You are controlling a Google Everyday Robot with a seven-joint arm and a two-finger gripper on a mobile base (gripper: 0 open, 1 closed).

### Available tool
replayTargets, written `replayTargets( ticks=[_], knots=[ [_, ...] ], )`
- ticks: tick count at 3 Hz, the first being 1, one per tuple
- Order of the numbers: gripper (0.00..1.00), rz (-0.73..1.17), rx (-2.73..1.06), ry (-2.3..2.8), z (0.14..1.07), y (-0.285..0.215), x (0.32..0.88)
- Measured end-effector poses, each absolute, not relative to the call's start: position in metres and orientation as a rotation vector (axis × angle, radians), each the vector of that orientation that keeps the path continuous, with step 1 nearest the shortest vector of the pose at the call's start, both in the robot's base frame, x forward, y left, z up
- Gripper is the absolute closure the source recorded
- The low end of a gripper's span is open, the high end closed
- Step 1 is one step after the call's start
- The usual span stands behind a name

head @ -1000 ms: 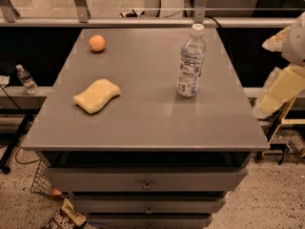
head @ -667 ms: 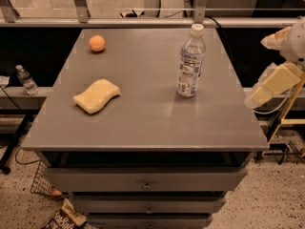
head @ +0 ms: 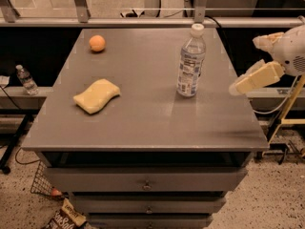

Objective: Knock blue plastic bottle over

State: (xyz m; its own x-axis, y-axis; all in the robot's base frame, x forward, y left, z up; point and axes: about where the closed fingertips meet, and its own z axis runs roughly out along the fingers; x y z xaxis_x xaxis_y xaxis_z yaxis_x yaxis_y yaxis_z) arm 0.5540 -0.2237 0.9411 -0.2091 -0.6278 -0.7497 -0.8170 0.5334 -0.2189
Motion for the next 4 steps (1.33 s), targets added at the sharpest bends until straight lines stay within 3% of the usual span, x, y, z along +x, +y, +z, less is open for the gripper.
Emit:
replayTargets(
  ticks=[4],
  knots=[
    [0.0, 0.59, -1.125, 1.775, 0.929, -0.155, 0.616]
  ],
)
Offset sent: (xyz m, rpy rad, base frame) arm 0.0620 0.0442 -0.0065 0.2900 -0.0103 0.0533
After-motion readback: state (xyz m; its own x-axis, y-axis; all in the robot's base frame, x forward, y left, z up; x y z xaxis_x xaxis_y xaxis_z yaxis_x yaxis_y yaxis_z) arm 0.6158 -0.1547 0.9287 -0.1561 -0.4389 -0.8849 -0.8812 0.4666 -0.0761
